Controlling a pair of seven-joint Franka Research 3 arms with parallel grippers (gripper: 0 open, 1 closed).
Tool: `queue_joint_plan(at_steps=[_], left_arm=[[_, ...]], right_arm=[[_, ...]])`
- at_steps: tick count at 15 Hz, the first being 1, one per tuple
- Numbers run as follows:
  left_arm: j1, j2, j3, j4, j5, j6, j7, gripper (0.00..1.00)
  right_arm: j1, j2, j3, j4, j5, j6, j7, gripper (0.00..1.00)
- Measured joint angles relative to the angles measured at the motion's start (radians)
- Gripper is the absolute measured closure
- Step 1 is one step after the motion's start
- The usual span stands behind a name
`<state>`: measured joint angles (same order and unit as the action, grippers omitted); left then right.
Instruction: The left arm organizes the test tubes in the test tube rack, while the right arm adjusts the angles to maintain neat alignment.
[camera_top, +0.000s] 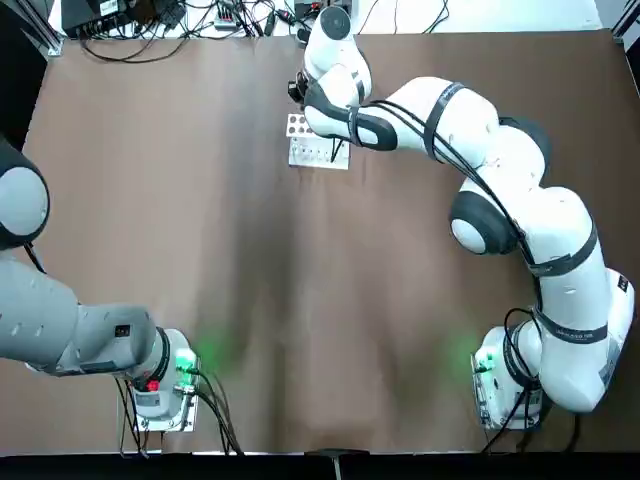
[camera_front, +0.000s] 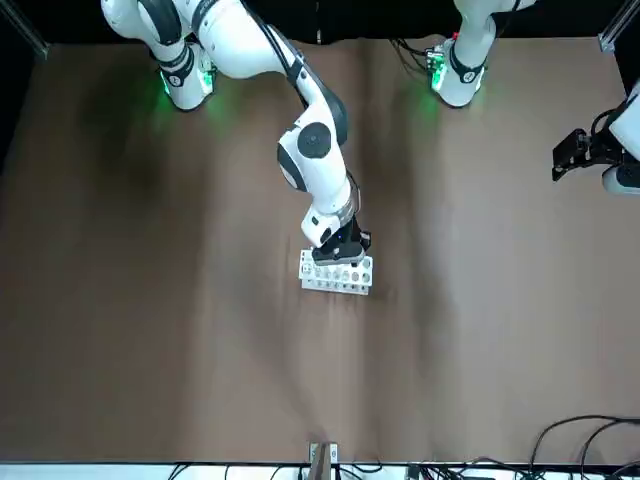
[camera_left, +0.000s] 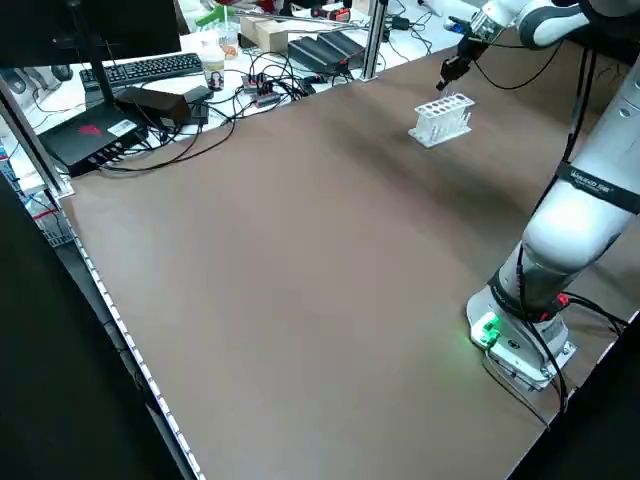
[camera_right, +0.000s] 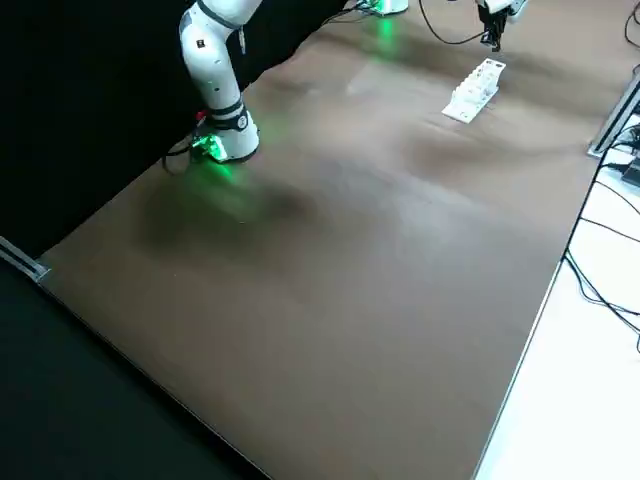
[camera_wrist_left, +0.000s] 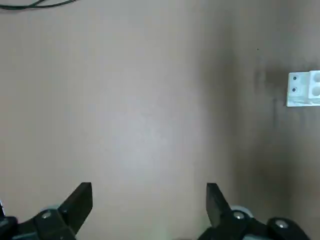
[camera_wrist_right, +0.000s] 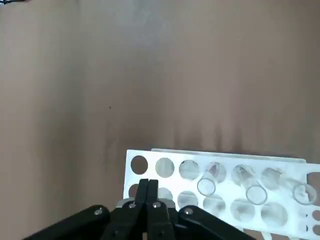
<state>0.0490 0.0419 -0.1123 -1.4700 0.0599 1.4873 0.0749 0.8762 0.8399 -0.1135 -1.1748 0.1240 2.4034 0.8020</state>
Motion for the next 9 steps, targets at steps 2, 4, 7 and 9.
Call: queue_joint_plan(at_steps=[2, 4, 7, 9], left_arm=[[0.0, 0.0, -0.001, 0.0, 0.0, 0.0, 0.0, 0.0], [-0.001, 0.0, -0.003, 0.0, 0.0, 0.001, 0.003, 0.0], [-0.011, 0.002, -0.012, 0.0, 0.0, 0.001, 0.003, 0.0], [-0.019, 0.008, -0.02, -0.002, 0.0, 0.001, 0.002, 0.0]], right_arm=[[-0.001, 0.001, -0.003, 0.0, 0.0, -0.001, 0.0, 0.99], [-0.004, 0.003, -0.005, 0.0, 0.0, -0.001, 0.0, 0.99], [-0.01, 0.004, -0.008, 0.0, 0.0, -0.005, 0.0, 0.99], [-0.018, 0.004, -0.01, 0.0, 0.0, -0.017, 0.0, 0.99]])
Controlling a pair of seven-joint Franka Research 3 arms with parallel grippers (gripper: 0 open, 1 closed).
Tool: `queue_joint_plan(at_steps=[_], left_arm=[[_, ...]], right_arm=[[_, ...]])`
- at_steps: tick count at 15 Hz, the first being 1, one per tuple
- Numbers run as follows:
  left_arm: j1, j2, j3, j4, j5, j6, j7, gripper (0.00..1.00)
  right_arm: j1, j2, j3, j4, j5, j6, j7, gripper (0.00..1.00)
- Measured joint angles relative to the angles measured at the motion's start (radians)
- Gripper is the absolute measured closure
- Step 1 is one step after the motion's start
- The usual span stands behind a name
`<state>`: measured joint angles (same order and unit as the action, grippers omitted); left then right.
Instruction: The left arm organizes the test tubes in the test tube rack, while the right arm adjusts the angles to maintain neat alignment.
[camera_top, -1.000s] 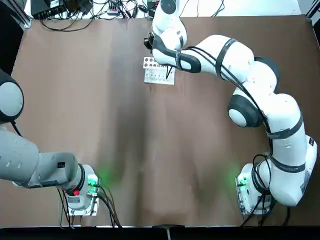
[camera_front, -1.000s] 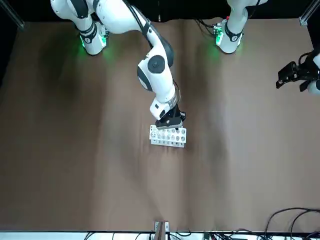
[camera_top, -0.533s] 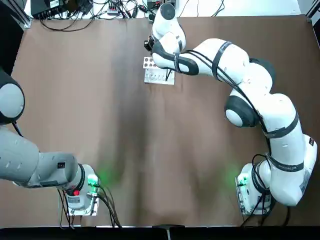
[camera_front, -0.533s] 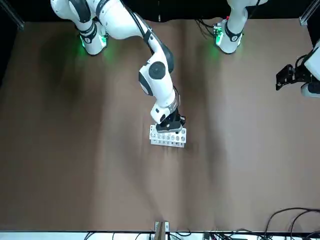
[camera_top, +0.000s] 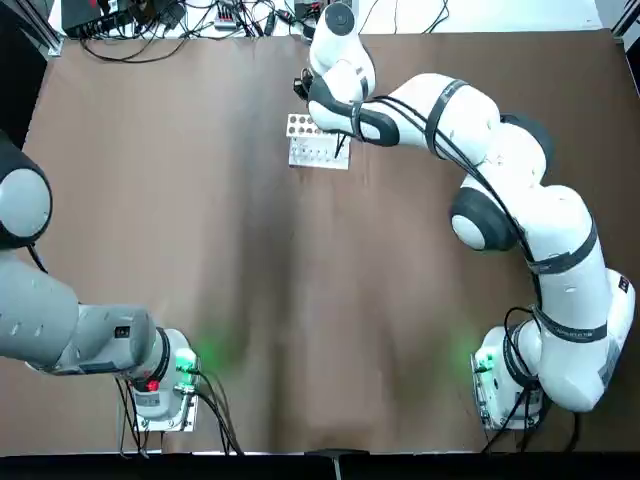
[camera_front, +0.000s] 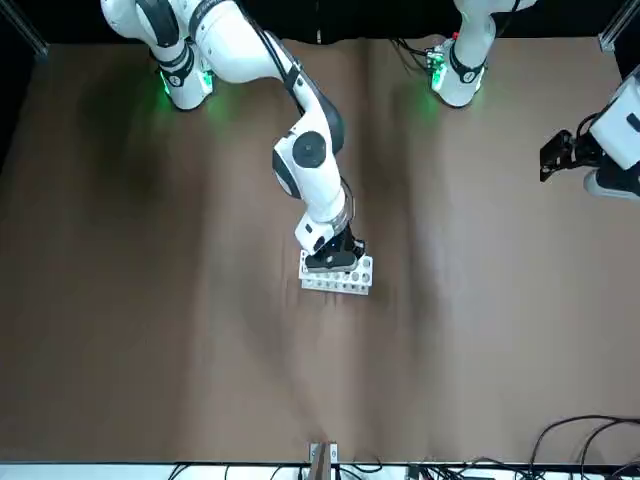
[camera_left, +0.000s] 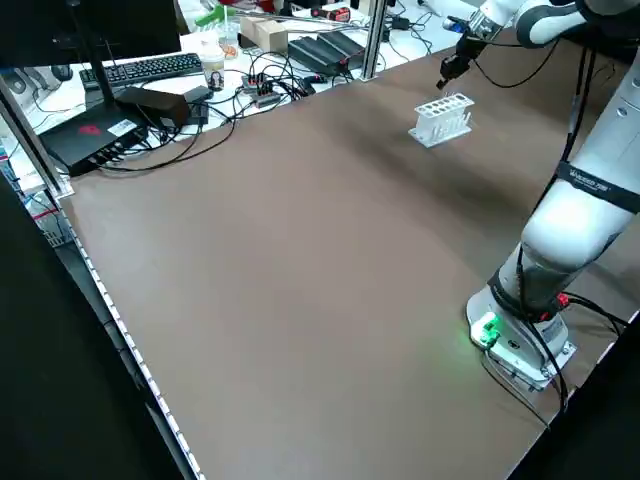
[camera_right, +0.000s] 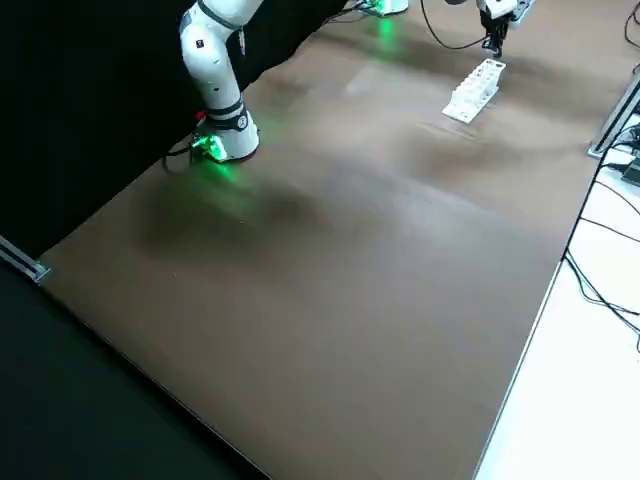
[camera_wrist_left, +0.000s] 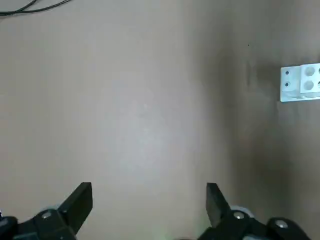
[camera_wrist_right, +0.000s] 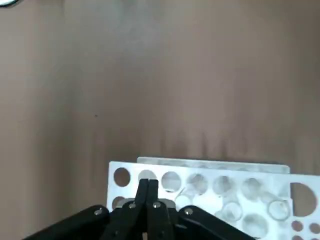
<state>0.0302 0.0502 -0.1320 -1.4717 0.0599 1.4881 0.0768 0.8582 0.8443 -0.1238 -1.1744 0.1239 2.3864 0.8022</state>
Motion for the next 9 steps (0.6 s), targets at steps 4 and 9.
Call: queue_joint_plan(at_steps=[4, 9], left_arm=[[-0.002, 0.009, 0.0, 0.0, -0.002, 0.001, -0.005, 0.0], [-0.001, 0.011, 0.0, -0.001, -0.031, 0.019, -0.041, 0.0]], right_arm=[[-0.007, 0.004, 0.0, 0.0, 0.0, -0.012, 0.0, 0.99], [-0.007, 0.006, 0.0, 0.0, 0.0, -0.013, 0.0, 0.99]])
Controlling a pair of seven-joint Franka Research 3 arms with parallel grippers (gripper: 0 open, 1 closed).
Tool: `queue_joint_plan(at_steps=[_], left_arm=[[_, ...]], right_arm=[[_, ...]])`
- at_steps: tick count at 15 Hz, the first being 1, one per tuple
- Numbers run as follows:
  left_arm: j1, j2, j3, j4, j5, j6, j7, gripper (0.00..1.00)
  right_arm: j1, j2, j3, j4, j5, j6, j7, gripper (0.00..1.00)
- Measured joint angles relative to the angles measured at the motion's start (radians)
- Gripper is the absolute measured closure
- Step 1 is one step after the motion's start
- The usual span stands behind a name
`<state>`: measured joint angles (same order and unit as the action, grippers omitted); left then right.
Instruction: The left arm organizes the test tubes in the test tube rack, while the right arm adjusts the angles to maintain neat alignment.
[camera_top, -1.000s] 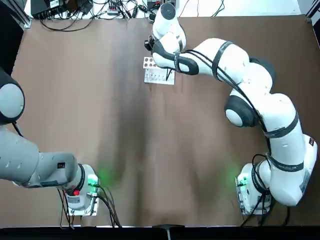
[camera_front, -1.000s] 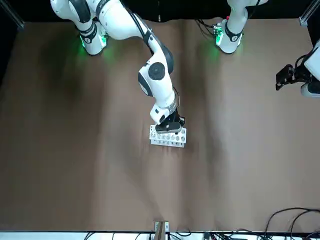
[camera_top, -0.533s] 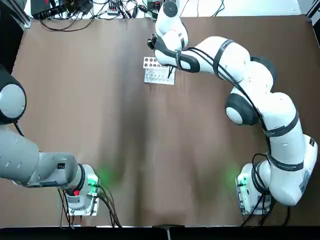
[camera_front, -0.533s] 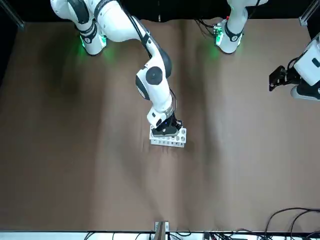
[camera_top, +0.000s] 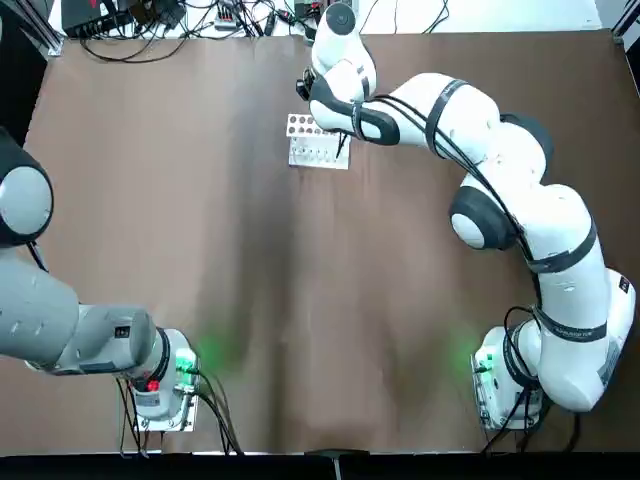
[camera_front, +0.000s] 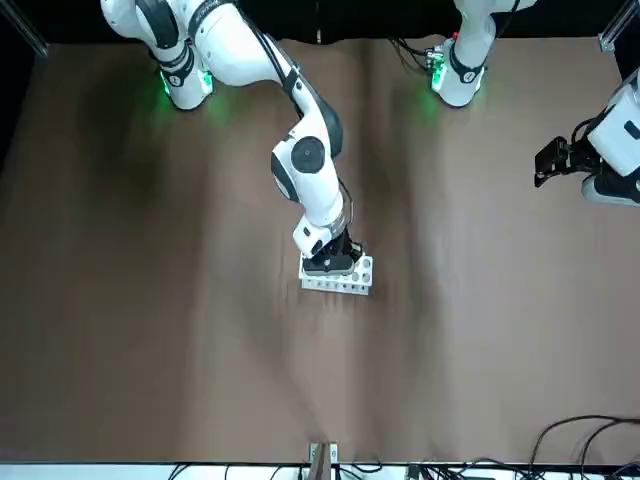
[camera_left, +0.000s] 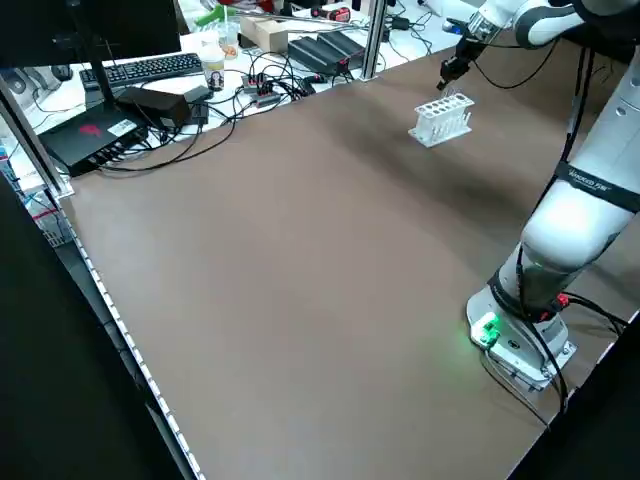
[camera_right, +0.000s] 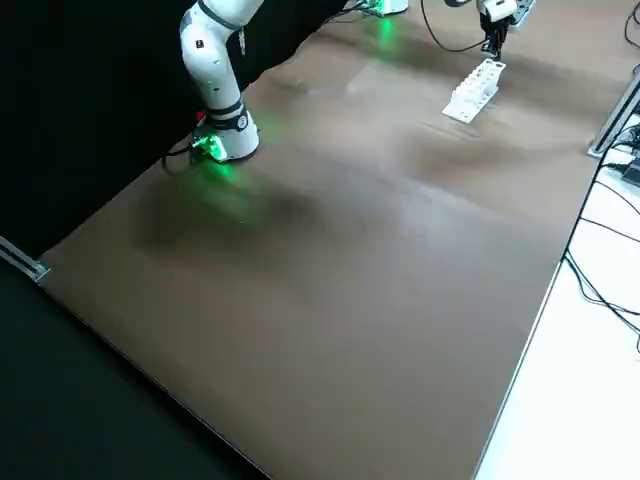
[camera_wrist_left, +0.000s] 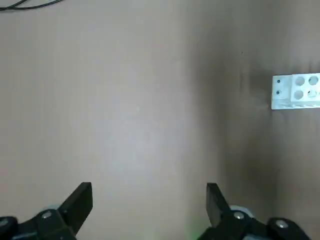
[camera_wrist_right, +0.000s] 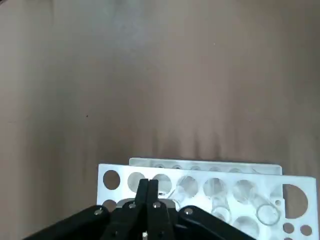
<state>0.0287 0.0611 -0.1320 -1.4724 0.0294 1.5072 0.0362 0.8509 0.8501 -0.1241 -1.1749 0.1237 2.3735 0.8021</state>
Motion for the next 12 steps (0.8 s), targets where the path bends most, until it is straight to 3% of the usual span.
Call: queue_joint_plan(at_steps=[8, 12], left_arm=[[0.006, 0.001, 0.0, 0.0, -0.039, 0.012, -0.013, 0.0], [0.01, 0.001, 0.0, -0.001, -0.053, 0.044, -0.076, 0.0]], right_arm=[[-0.001, 0.0, -0.001, 0.0, 0.0, -0.004, -0.001, 0.99], [-0.006, 0.0, -0.001, 0.0, 0.0, -0.071, -0.006, 0.99]])
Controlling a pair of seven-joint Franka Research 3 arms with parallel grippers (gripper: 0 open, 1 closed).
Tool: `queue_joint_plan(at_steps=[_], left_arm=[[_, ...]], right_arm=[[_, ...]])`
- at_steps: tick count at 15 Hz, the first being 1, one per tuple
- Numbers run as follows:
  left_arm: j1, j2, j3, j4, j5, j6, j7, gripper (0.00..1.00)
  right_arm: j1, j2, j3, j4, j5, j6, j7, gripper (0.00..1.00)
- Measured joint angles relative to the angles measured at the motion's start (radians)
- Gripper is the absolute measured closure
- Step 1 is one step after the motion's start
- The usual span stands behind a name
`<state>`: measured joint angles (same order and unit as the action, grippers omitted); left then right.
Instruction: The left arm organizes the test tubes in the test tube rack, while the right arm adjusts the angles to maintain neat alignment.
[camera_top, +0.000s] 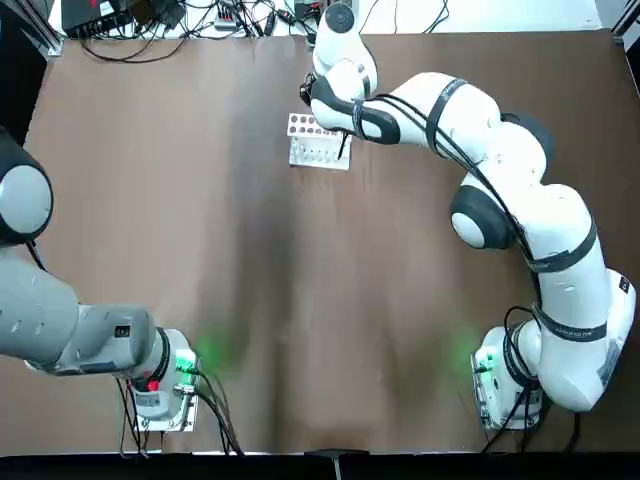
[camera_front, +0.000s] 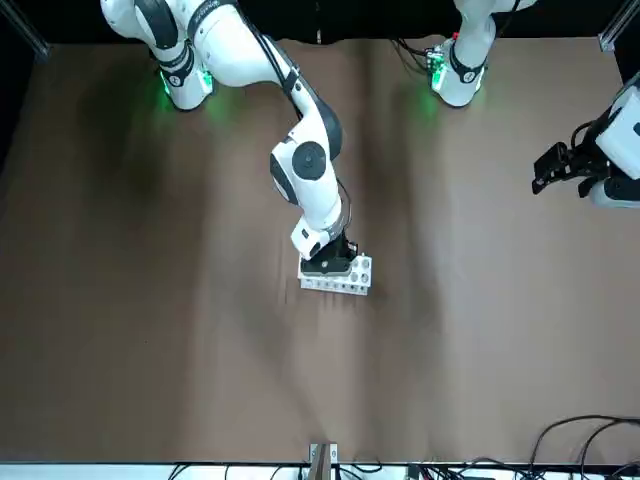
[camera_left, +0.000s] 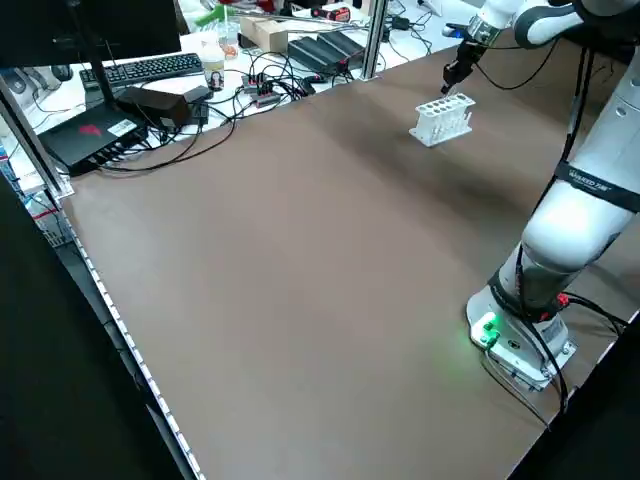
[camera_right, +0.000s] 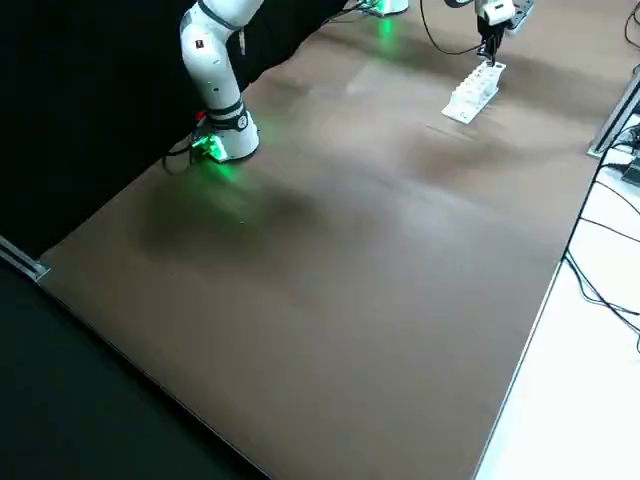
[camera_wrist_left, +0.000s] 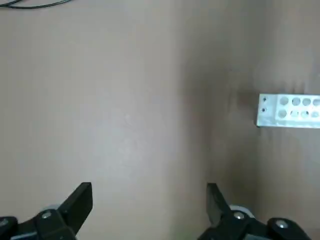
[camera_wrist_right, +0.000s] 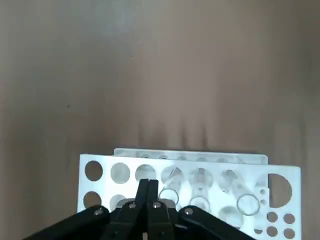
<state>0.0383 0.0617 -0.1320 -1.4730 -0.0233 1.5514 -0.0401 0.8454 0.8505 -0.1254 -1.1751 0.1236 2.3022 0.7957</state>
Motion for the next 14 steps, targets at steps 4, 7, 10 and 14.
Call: queue_joint_plan(at_steps=[4, 7, 10, 14], left_arm=[[0.0, 0.0, 0.0, 0.0, 0.0, 0.009, -0.02, 0.0], [0.0, 0.0, 0.0, -0.001, 0.0, 0.009, -0.02, 0.0], [0.0, 0.0, 0.0, -0.003, 0.0, 0.009, -0.02, 0.0], [0.001, 0.0, 0.0, -0.004, 0.0, 0.009, -0.02, 0.0]], right_arm=[[-0.008, 0.0, 0.0, 0.0, 0.0, -0.005, -0.003, 0.99], [-0.007, 0.0, 0.003, 0.002, 0.0, -0.006, -0.003, 0.99], [-0.004, -0.005, 0.006, 0.013, 0.0, -0.003, -0.003, 0.99], [0.0, -0.018, 0.013, 0.029, 0.0, -0.004, -0.003, 0.99]])
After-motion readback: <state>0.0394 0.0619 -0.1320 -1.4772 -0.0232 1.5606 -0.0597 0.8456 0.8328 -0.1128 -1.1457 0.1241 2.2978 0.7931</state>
